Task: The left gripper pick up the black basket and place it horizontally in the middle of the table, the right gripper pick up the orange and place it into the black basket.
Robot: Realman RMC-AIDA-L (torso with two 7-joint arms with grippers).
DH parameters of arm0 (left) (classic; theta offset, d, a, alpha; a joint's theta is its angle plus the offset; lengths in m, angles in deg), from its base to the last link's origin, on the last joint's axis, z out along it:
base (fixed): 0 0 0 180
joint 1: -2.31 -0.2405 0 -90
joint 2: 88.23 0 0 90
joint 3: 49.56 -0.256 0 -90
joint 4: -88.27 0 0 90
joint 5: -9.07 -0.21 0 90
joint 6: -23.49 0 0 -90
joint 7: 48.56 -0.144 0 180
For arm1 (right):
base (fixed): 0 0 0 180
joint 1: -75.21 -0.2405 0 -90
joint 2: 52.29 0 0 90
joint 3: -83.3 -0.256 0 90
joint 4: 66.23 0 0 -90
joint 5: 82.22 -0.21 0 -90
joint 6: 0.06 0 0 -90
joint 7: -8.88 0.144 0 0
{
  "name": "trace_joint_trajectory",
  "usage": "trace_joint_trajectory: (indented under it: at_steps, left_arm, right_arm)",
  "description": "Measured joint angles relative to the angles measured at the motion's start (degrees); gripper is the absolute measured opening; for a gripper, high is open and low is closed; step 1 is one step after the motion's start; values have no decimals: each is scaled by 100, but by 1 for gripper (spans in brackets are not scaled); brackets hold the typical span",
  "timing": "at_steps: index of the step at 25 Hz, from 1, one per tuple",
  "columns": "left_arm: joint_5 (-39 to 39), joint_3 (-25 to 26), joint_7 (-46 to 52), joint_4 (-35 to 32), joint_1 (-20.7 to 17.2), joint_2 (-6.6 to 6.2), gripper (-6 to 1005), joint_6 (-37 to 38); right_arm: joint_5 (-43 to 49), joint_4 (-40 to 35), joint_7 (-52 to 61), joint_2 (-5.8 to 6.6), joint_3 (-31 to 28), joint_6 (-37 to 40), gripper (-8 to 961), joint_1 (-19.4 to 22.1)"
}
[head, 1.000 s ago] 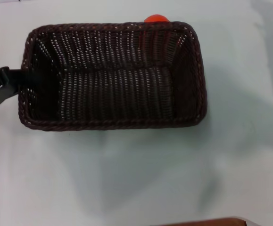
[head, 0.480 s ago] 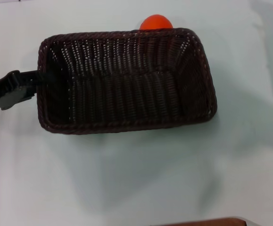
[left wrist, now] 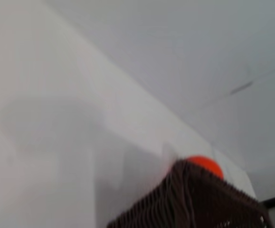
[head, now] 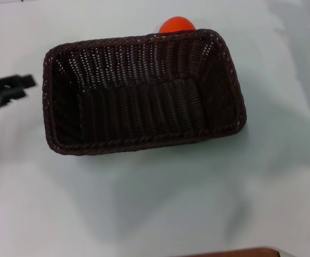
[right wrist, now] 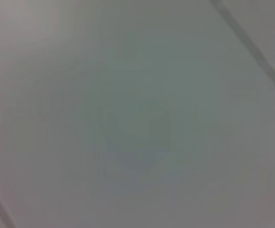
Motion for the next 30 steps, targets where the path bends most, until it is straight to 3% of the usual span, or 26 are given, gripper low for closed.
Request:
trace_joint_trajectory:
  at_steps: [3,6,10,15,19,23,26,30]
  left_arm:
    - [1,727,-570,-134,100,-93,485,-296]
    - [67,1234,-1120,-262,135,-165,490,-437]
    - [756,1854,-2588,-529,125,-57,497,-553]
    - [2170,1978,-4743,-1542,114,46,506,-763]
    - [2687,1978,-5840,-2388,240,25,513,-808]
    - [2751,1949,-6148,-2690,384,25,621,-812]
    - [2740,1908,-6164,-2772,445,19,723,-837]
    - [2732,1880,-6183,-2784,457,24,852,-934]
  right_arm:
    - [3,239,269,89,709,0,926,93]
    - [65,497,794,318,1531,1,926,197]
    - [927,1049,2162,894,2584,138,926,199]
    - [3350,2351,4822,1580,3157,331,926,39]
    - [5214,3463,6774,1844,3084,123,925,-142]
    - [6974,4054,8588,1962,2802,-375,923,-627]
    - [8021,4233,9423,1865,2539,-662,920,-1044]
    - [8725,4225,9818,1680,2561,-696,917,-1456]
